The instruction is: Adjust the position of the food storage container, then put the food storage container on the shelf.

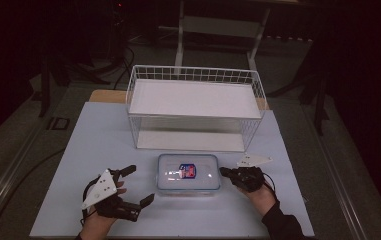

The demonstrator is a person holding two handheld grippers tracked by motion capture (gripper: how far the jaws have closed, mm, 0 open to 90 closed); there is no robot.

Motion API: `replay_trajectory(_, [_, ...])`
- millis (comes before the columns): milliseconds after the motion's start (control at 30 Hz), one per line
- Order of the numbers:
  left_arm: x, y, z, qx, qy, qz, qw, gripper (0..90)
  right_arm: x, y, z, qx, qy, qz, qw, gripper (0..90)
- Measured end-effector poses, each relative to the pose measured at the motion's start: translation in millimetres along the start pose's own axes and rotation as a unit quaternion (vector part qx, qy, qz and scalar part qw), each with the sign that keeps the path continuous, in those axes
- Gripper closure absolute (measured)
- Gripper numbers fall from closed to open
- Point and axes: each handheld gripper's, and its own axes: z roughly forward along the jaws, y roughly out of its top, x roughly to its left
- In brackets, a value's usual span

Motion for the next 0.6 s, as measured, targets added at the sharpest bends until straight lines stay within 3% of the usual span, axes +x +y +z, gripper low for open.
replay_trajectory(133, [0.6,0.9,1.0,0.009,0.001,-0.001,1.0000,0.0,3.2,2.4,-8.9,-0.018,-0.006,-0.007,0.9998,86.5])
replay_trajectory(200, [1.1,2.6,1.3,0.011,0.007,0.002,0.9999,0.0,5.2,5.3,-16.4,-0.040,-0.010,-0.012,0.9991,74.6])
replay_trajectory(333, [5.9,11.0,4.9,0.022,-0.004,-0.020,0.9995,0.0,6.4,11.6,-32.0,-0.088,-0.003,0.005,0.9961,45.9])
replay_trajectory(367, [5.9,11.0,4.9,0.022,-0.004,-0.020,0.9995,0.0,6.4,11.6,-32.0,-0.088,-0.003,0.005,0.9961,45.9])
replay_trajectory(400, [7.2,13.3,6.2,0.027,-0.008,-0.025,0.9993,0.0,6.9,13.5,-38.6,-0.110,0.005,0.016,0.9937,33.4])
replay_trajectory(467, [9.6,17.6,8.3,0.034,-0.012,-0.033,0.9988,0.0,7.8,14.6,-45.3,-0.129,0.009,0.018,0.9914,17.4])
replay_trajectory(600, [16.5,26.6,14.6,0.063,-0.024,-0.055,0.9962,0.0,11.8,18.1,-55.1,-0.147,0.007,0.013,0.9891,10.8])
